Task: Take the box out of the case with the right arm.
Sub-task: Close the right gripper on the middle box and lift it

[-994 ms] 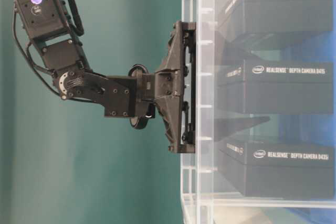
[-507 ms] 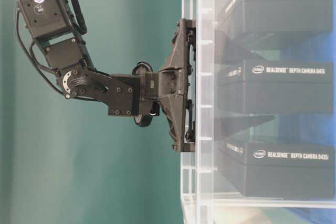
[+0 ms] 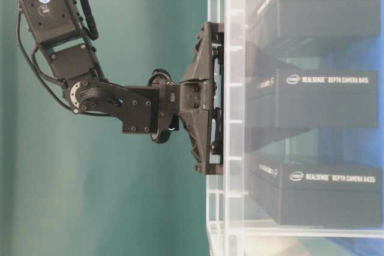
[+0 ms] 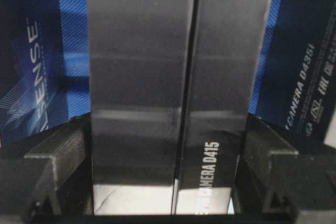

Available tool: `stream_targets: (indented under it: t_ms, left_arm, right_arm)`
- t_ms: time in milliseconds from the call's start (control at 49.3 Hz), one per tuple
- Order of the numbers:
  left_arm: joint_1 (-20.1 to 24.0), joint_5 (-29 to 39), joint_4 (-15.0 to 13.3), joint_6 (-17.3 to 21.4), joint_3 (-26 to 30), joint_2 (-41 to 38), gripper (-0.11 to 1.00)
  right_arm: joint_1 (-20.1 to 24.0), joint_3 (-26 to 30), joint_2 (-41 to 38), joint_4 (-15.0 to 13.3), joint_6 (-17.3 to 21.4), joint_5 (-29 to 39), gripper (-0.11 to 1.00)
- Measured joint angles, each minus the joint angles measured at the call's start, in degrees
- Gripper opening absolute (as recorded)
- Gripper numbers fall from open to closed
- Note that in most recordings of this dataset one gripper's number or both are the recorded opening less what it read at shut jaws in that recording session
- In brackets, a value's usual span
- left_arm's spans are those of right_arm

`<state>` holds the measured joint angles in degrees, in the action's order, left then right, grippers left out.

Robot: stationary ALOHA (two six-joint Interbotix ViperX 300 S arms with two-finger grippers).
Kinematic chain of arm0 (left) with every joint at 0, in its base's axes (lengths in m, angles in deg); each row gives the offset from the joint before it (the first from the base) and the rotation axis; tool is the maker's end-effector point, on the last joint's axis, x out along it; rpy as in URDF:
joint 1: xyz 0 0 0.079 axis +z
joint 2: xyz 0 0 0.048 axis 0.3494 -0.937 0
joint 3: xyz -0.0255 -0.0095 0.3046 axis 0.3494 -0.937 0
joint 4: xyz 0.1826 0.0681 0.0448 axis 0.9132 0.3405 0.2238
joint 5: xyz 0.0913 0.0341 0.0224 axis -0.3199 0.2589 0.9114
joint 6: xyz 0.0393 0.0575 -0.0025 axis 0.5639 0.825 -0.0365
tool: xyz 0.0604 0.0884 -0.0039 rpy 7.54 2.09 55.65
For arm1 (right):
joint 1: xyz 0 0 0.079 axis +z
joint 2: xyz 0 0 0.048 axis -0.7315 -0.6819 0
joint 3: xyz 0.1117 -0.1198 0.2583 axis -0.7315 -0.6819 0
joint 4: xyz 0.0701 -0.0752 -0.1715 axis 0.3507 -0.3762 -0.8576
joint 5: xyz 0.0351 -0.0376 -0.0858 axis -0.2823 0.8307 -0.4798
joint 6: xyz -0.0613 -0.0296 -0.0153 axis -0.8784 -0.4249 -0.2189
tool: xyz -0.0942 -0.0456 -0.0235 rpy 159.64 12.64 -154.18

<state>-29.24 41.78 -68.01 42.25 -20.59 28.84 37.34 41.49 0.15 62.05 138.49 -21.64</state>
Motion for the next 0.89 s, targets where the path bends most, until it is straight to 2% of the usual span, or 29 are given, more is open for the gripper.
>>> stream_targets:
  t_ms: [203,588,893]
  left_arm:
    - [-0.09,0.0,0.0,0.0,-0.18,0.09,0.0]
    - [-0.09,0.0,0.0,0.0,-0.18,0.18,0.0]
    - [-0.09,0.0,0.0,0.0,-0.18,0.0,0.0]
  right_arm:
    - [0.09,2.72,0.88,-1.32,0.18,4.22,0.65]
    - [0.44,14.06,3.69,-5.63,-0.18,17.14,0.65]
    - [1.32,22.15,5.89,-10.2,-0.79,25.49,0.65]
